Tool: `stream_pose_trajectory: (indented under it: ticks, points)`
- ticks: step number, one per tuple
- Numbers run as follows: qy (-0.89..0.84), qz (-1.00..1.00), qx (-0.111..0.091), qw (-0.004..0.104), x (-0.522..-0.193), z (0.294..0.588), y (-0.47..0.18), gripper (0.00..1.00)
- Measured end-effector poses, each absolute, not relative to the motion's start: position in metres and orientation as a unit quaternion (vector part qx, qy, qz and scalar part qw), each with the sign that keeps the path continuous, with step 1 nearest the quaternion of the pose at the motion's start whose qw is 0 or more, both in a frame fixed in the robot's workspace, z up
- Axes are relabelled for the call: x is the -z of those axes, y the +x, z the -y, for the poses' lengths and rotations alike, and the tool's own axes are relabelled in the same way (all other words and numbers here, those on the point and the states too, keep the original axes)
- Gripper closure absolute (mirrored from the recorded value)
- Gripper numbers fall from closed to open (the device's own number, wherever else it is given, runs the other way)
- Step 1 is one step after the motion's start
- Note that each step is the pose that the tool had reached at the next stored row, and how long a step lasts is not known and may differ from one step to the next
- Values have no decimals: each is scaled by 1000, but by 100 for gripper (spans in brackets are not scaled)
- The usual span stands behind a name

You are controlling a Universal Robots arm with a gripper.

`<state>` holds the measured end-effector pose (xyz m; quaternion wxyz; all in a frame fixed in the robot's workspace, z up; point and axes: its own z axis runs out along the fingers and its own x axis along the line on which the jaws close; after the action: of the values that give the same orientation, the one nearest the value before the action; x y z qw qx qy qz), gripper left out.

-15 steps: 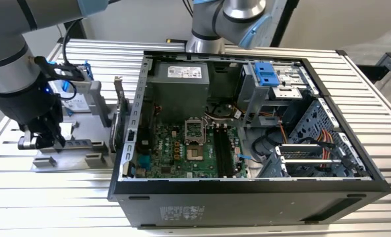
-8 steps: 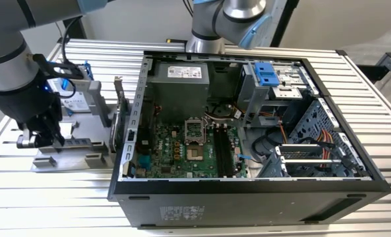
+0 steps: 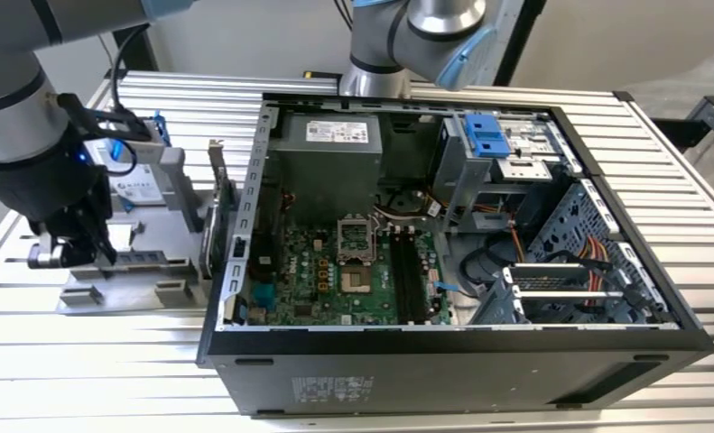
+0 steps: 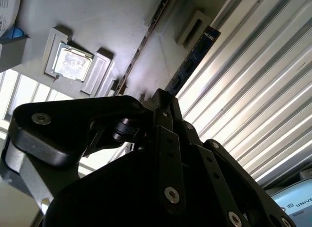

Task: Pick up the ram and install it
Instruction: 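Pick up the ram and move it above insertion slot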

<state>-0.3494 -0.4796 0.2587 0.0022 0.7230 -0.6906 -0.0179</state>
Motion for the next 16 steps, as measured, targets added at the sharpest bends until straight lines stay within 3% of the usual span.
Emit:
stream_pose_trajectory:
  ticks: [16]
  points:
    - [723,691,18,2,-264,480,-350,100]
